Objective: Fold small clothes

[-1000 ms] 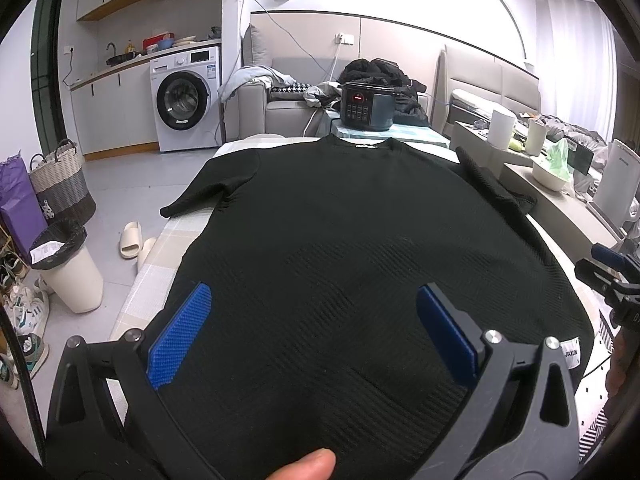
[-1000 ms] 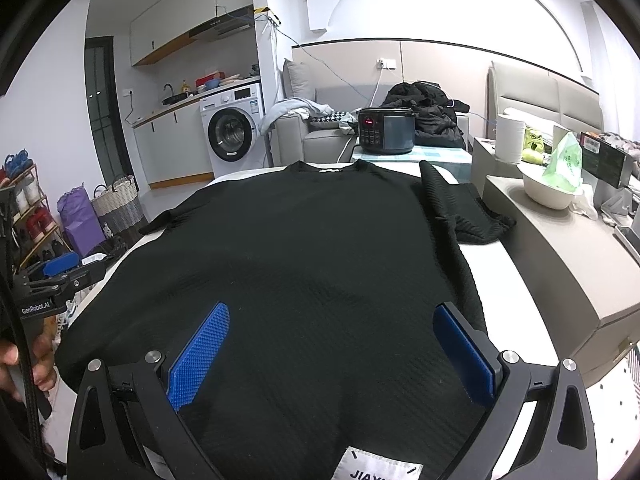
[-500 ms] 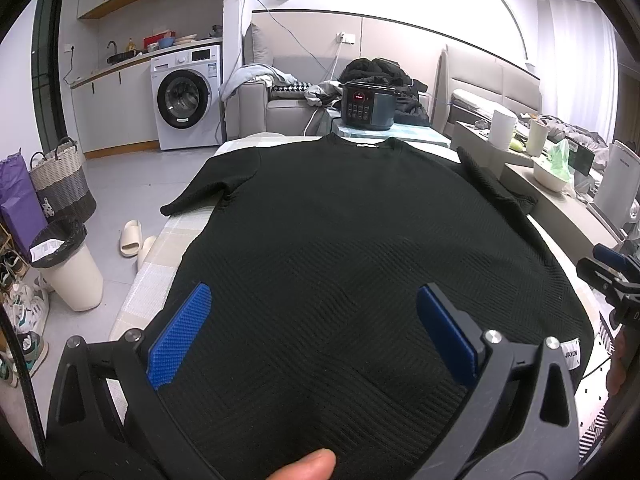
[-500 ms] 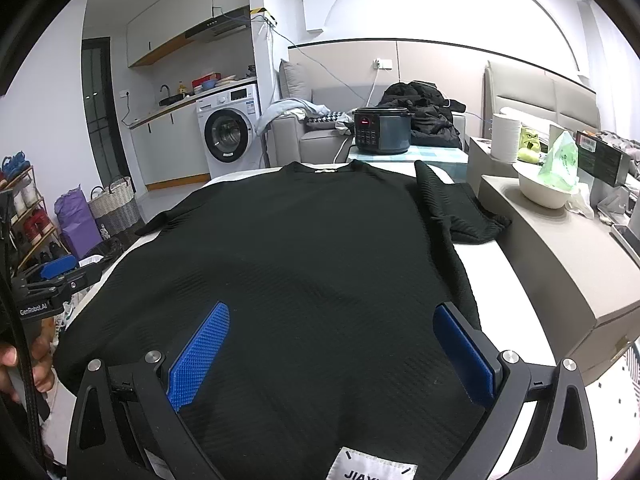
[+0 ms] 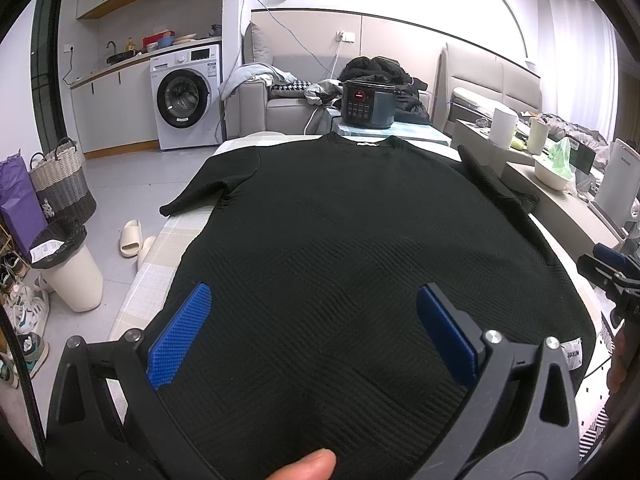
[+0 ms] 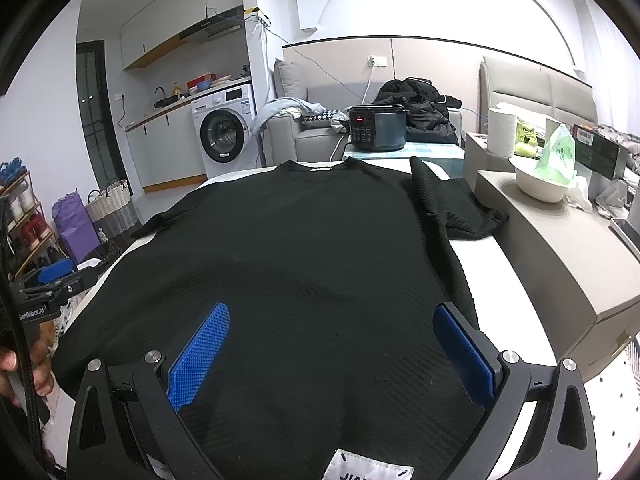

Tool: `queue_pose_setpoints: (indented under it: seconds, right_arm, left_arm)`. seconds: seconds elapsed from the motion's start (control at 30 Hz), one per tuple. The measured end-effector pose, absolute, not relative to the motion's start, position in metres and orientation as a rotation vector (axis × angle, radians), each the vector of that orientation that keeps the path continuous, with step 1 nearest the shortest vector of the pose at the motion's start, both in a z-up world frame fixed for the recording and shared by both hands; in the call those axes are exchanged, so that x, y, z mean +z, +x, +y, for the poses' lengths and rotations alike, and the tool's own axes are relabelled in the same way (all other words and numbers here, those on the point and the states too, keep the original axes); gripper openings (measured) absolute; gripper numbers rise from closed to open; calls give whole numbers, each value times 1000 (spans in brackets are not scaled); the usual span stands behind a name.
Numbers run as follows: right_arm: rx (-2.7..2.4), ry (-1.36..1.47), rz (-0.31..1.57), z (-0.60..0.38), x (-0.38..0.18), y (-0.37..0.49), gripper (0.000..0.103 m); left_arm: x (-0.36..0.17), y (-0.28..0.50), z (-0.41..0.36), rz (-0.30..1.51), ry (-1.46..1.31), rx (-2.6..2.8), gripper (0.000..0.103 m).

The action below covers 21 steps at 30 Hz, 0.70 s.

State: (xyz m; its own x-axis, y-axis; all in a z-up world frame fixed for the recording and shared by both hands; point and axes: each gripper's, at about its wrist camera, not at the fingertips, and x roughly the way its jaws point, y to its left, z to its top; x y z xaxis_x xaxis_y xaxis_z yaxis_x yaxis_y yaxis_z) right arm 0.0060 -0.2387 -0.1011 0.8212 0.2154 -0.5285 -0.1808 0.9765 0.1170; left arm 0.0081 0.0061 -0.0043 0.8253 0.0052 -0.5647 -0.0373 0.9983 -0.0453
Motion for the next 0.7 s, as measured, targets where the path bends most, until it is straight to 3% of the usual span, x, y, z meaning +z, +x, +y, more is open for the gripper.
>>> queue_pose_setpoints:
  seconds: [0.7]
  right_arm:
    - [151, 102, 633, -244, -87, 62, 103]
  left_arm:
    - [-5, 55, 11, 642, -61, 12, 102]
